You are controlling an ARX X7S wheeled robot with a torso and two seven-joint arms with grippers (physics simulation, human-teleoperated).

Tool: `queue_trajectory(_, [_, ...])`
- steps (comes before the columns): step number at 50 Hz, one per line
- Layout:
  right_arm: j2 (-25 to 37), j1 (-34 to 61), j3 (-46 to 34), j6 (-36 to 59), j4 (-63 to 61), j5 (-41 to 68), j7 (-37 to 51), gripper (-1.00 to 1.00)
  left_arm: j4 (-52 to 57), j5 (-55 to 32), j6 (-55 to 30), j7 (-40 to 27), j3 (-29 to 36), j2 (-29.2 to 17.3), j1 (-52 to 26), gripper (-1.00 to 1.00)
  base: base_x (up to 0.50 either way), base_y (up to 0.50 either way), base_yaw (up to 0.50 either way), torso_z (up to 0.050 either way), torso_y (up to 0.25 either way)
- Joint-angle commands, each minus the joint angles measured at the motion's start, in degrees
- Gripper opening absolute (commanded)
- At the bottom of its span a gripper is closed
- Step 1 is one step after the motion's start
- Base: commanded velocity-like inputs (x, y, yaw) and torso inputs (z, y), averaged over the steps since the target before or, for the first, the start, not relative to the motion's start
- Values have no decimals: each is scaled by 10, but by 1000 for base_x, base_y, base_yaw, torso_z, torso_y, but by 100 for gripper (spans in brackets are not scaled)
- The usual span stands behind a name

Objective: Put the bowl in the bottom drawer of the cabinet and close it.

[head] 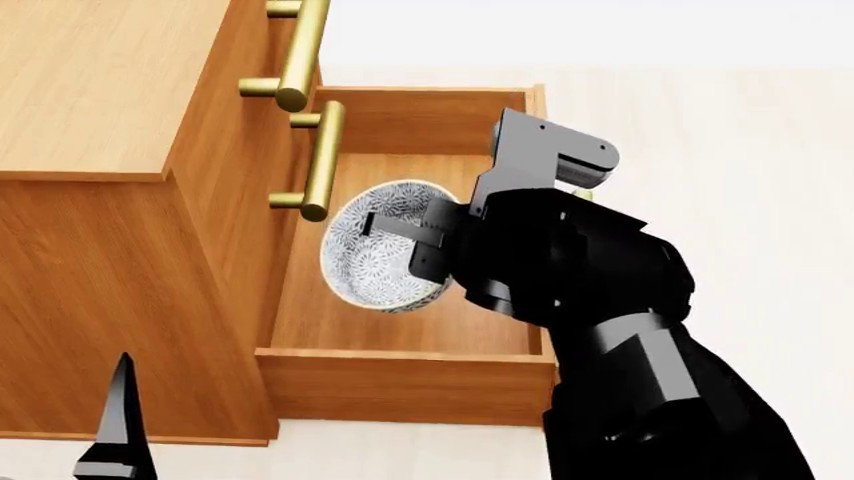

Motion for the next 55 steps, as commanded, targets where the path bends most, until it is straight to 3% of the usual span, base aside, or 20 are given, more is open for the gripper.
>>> queue_trajectory(1, [-12, 6, 22, -14, 8, -8, -28, -100, 9, -2, 13, 22, -13, 15, 5, 100, 0, 0, 0, 0, 0])
queue_trajectory(7, [-12, 10, -5, -17, 8, 13, -30, -100, 9, -2, 14, 21, -13, 14, 5, 100, 0, 0, 0, 0, 2])
queue_trajectory(8, [-12, 10, -11, -19, 8, 18, -29, 100, 10, -3, 13, 21, -13, 14, 4, 100, 0, 0, 0, 0, 0])
queue_trajectory(31, [-11, 19, -36, -22, 8, 36, -29, 100, 4, -3, 16, 22, -9, 15, 1, 100, 0, 0, 0, 0, 0])
queue_trajectory(55, [-10, 40, 98, 7, 8, -96, -37, 100, 6, 0, 14, 19, -2, 16, 0, 100, 0, 0, 0, 0, 0])
